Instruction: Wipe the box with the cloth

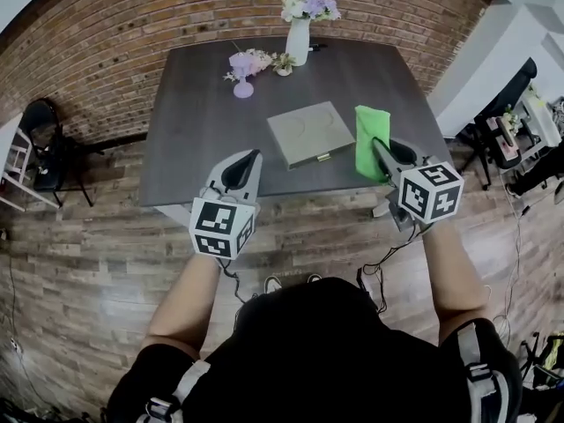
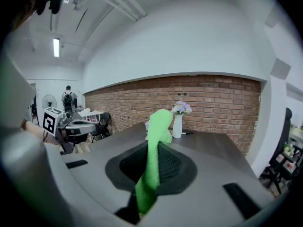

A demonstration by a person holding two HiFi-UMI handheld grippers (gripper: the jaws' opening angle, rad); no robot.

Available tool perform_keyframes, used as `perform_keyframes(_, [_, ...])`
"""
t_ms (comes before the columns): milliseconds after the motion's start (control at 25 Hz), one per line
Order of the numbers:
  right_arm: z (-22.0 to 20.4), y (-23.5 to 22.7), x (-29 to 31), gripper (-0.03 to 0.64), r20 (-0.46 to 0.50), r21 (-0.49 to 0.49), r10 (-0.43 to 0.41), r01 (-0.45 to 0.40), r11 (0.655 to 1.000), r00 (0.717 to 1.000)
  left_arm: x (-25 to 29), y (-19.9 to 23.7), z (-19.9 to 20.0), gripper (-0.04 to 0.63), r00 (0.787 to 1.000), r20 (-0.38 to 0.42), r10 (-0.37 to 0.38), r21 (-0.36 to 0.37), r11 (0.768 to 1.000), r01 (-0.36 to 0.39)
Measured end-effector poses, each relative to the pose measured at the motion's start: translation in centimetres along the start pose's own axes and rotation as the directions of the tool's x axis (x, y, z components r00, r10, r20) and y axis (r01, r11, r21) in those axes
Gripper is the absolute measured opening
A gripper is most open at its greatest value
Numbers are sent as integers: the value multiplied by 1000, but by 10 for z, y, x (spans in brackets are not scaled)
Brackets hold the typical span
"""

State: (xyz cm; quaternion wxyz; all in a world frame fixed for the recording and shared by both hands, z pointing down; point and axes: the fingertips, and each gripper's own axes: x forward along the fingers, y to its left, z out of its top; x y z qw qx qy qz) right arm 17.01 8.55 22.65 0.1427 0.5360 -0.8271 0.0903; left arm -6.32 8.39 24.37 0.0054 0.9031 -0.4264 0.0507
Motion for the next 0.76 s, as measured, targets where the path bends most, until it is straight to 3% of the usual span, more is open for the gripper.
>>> perform_keyframes(440, [-7,-56,-47,37,48,37,-33,32,999,998,40,-73,27,9,998,14,-66,57,996,65])
perform_keyframes(760, [-17,-87,-69,37,58,57,-29,25,998,998,54,-104,39,9,998,7,-66,102,993,65])
